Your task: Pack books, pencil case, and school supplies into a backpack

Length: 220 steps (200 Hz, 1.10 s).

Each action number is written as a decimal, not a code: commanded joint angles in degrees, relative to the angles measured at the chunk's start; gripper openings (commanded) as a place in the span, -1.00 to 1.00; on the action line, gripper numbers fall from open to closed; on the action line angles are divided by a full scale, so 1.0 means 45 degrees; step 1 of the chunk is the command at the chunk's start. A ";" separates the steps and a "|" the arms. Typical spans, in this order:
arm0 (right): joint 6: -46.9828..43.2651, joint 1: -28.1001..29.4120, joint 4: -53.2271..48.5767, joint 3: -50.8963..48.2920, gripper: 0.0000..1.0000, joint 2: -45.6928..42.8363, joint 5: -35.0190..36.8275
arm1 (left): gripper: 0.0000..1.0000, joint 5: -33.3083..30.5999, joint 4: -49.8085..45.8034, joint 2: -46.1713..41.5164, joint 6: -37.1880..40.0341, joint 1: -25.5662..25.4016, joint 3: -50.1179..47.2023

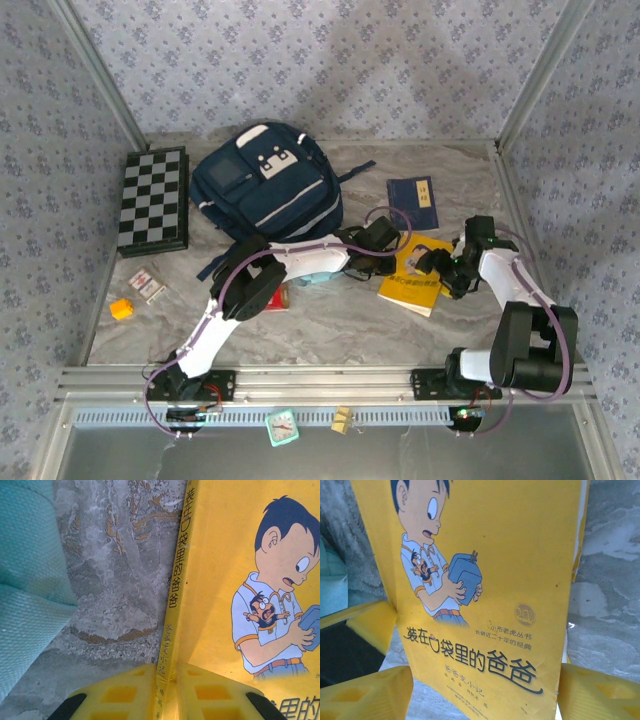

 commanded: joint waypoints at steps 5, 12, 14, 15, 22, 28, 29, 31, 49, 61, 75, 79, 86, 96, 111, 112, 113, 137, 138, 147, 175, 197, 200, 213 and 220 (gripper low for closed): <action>-0.0401 -0.0112 -0.0613 0.0376 0.37 -0.0448 -0.0654 | -0.63 -0.0236 -0.0640 0.0298 0.0244 -0.0022 0.0206; -0.0496 -0.0133 -0.0742 0.0448 0.34 -0.0504 -0.0637 | -0.63 -0.0265 -0.0672 0.0288 0.0271 -0.0022 0.0221; -0.0519 -0.0162 -0.0764 0.0466 0.33 -0.0528 -0.0636 | -0.63 -0.0261 -0.0681 0.0297 0.0279 -0.0022 0.0211; -0.0526 -0.0167 -0.0770 0.0470 0.33 -0.0539 -0.0636 | -0.63 -0.0253 -0.0676 0.0289 0.0281 -0.0022 0.0210; -0.0581 -0.0200 -0.0801 0.0462 0.28 -0.0602 -0.0619 | -0.63 -0.0282 -0.0681 0.0268 0.0282 -0.0022 0.0199; -0.0576 -0.0213 -0.0727 0.0390 0.22 -0.0656 -0.0618 | -0.63 -0.0285 -0.0676 0.0263 0.0263 -0.0022 0.0185; -0.0574 -0.0212 -0.0723 0.0382 0.21 -0.0661 -0.0627 | -0.63 -0.0285 -0.0664 0.0262 0.0262 -0.0022 0.0167; -0.0568 -0.0226 -0.0663 0.0357 0.19 -0.0665 -0.0631 | -0.63 -0.0271 -0.0635 0.0242 0.0277 -0.0022 0.0144; -0.0441 -0.0322 -0.0368 0.0241 0.05 -0.0606 -0.1256 | -0.63 -0.0237 -0.0587 0.0222 0.0247 -0.0025 0.0142; -0.0396 -0.0277 -0.0212 0.0216 -0.01 -0.0569 -0.1459 | -0.63 -0.0232 -0.0607 0.0222 0.0278 -0.0050 0.0187; -0.0450 -0.0303 -0.0174 0.0194 -0.12 -0.0569 -0.1534 | -0.63 -0.0244 -0.0612 0.0185 0.0301 -0.0047 0.0170; -0.0472 -0.0321 -0.0157 0.0167 -0.16 -0.0569 -0.1569 | -0.63 -0.0246 -0.0609 0.0183 0.0292 -0.0061 0.0177; -0.0504 -0.0388 -0.0147 0.0143 -0.22 -0.0550 -0.1643 | -0.63 -0.0246 -0.0603 0.0164 0.0301 -0.0071 0.0189; -0.0528 -0.0463 -0.0101 0.0110 -0.31 -0.0521 -0.1758 | -0.63 -0.0249 -0.0601 0.0169 0.0284 -0.0076 0.0207; -0.0555 -0.0571 -0.0009 0.0029 -0.43 -0.0466 -0.2029 | -0.64 -0.0243 -0.0638 0.0166 0.0296 -0.0119 0.0264; -0.0554 -0.0577 -0.0012 0.0036 -0.44 -0.0459 -0.2035 | -0.64 -0.0254 -0.0645 0.0165 0.0299 -0.0120 0.0266; -0.0553 -0.0569 -0.0014 0.0039 -0.45 -0.0455 -0.2039 | -0.64 -0.0260 -0.0639 0.0164 0.0300 -0.0120 0.0266; -0.0497 -0.0679 0.0062 -0.0026 -0.65 -0.0442 -0.2138 | -0.64 -0.0276 -0.0786 0.0130 0.0350 -0.0125 0.0400; -0.0495 -0.0689 0.0063 -0.0030 -0.66 -0.0447 -0.2139 | -0.64 -0.0281 -0.0777 0.0127 0.0355 -0.0123 0.0412; -0.0482 -0.0692 0.0085 -0.0053 -0.73 -0.0462 -0.2139 | -0.64 -0.0285 -0.0807 0.0096 0.0366 -0.0120 0.0423; -0.0387 -0.0838 0.0051 -0.0123 -0.86 -0.0629 -0.2262 | -0.63 -0.0263 -0.0831 -0.0079 0.0431 -0.0120 0.0583; -0.0270 -0.1110 0.0032 -0.0143 -0.98 -0.1107 -0.2432 | -0.57 -0.0017 -0.0929 -0.0395 0.0451 -0.0140 0.0708; -0.0261 -0.1151 -0.0002 -0.0117 -0.99 -0.1181 -0.2427 | -0.56 0.0002 -0.0936 -0.0487 0.0447 -0.0140 0.0671; -0.0277 -0.1321 -0.0241 0.0021 -1.00 -0.1487 -0.2413 | -0.50 0.0104 -0.0953 -0.0941 0.0456 -0.0120 0.0510; -0.0294 -0.1415 -0.0350 0.0094 -1.00 -0.1672 -0.2451 | -0.46 0.0107 -0.0960 -0.1266 0.0524 -0.0074 0.0396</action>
